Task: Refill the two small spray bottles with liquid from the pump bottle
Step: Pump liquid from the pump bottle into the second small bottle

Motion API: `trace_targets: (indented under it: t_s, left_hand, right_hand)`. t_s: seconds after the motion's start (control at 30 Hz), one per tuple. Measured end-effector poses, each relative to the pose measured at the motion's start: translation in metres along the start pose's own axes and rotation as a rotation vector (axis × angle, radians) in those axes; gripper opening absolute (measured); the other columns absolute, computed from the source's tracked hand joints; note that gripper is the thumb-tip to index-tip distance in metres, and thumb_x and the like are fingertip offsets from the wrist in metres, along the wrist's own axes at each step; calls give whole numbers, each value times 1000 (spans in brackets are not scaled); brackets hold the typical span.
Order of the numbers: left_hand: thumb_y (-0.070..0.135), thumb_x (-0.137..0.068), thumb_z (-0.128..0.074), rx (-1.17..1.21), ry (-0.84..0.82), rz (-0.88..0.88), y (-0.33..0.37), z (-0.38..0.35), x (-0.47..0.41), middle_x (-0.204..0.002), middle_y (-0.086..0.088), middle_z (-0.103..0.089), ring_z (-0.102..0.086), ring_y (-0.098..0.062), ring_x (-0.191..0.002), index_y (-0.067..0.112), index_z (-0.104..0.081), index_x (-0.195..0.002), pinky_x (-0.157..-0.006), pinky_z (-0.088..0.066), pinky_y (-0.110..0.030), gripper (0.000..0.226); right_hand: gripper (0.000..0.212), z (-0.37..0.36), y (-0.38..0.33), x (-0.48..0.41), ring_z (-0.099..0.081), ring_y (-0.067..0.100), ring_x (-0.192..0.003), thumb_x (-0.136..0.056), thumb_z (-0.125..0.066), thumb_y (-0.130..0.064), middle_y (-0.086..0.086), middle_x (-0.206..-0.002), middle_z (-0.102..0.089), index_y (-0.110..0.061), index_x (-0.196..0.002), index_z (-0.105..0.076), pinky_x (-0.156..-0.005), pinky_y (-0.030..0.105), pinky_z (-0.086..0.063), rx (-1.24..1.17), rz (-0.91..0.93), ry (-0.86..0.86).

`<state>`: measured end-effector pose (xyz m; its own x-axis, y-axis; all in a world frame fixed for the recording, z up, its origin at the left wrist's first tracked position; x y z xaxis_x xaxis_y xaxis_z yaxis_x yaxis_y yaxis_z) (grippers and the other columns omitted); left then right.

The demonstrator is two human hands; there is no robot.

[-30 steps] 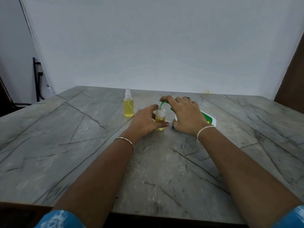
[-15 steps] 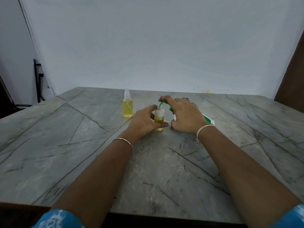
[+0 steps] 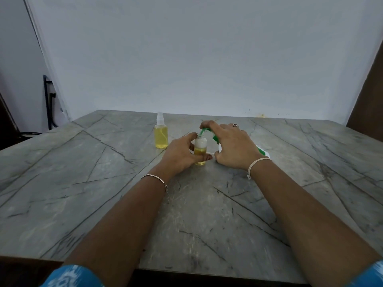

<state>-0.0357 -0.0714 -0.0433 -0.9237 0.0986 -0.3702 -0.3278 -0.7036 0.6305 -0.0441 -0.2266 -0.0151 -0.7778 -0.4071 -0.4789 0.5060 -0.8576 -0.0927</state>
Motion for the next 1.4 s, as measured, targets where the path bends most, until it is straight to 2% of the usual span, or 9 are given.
trace_targets:
  t_s: [0.17,0.33,0.5,0.57,0.67,0.77,0.9,1.13,1.4]
  left_hand:
    - [49,-69,-80,-13,7,-13,1,1,1,-114,-4,-65,-63,-17,-93,18,-46,-138,-86,-50,-30,82]
    - [47,-70,-80,-12,14,-27,2,1,1,-111,-4,-66,-64,-18,-91,19,-49,-133,-83,-51,-31,76]
    - [49,-70,-79,-13,6,-19,2,1,0,-107,0,-62,-61,-17,-92,20,-49,-133,-84,-51,-31,76]
    - [50,-69,-79,-12,6,-20,1,0,0,-105,1,-62,-61,-17,-92,21,-49,-133,-84,-51,-31,76]
    - [51,-68,-80,-6,13,-26,1,0,0,-100,2,-64,-63,-15,-89,25,-54,-124,-80,-52,-30,67]
    - [51,-67,-81,-2,19,-31,-1,0,-1,-95,3,-65,-62,-13,-83,25,-55,-112,-78,-53,-32,58]
    - [51,-67,-81,-9,3,-30,-2,-1,-3,-99,1,-66,-63,-16,-86,23,-55,-116,-81,-54,-37,63]
    - [51,-68,-80,-12,-14,-33,0,0,-3,-102,4,-61,-62,-16,-90,22,-51,-128,-81,-52,-31,73]
    - [50,-68,-81,6,-1,-31,-1,0,-2,-104,0,-66,-63,-16,-90,21,-53,-123,-81,-52,-32,68]
  right_hand:
    - [68,1,-2,-4,-53,26,-101,-73,-66,-16,2,-109,-61,-33,-131,-34,-90,46,-48,-7,-2,12]
    - [65,0,-4,-6,-53,26,-100,-73,-66,-17,2,-111,-61,-31,-128,-36,-89,46,-48,-5,2,30]
    - [78,0,-1,-1,-53,27,-103,-74,-65,-18,3,-111,-60,-36,-141,-27,-89,44,-46,16,21,16]
    - [84,1,0,1,-54,28,-103,-74,-66,-18,4,-118,-59,-35,-143,-22,-88,44,-47,15,33,25]
    - [83,2,1,2,-56,28,-104,-74,-68,-19,5,-126,-55,-30,-143,-23,-87,43,-46,-15,35,44]
    - [80,0,1,2,-55,27,-107,-74,-68,-20,3,-126,-51,-34,-141,-27,-88,45,-49,13,56,37]
    - [78,0,-1,-1,-55,28,-110,-73,-70,-18,2,-129,-50,-34,-137,-28,-93,46,-47,15,40,14]
    - [74,2,-4,-2,-55,27,-110,-70,-72,-14,2,-128,-53,-33,-129,-31,-94,49,-46,-43,23,11]
    - [75,1,-6,0,-55,25,-109,-72,-72,-16,1,-126,-55,-34,-133,-32,-92,46,-47,-30,13,38]
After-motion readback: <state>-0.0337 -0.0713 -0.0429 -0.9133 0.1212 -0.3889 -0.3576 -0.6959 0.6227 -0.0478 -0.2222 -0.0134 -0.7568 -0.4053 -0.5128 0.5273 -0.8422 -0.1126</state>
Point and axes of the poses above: each hand's wrist, its own x-axis away from the middle knuckle, its own z-axis out of the back of the hand, y = z × x, the point moved 3 cm from there along -x, towards the middle knuckle
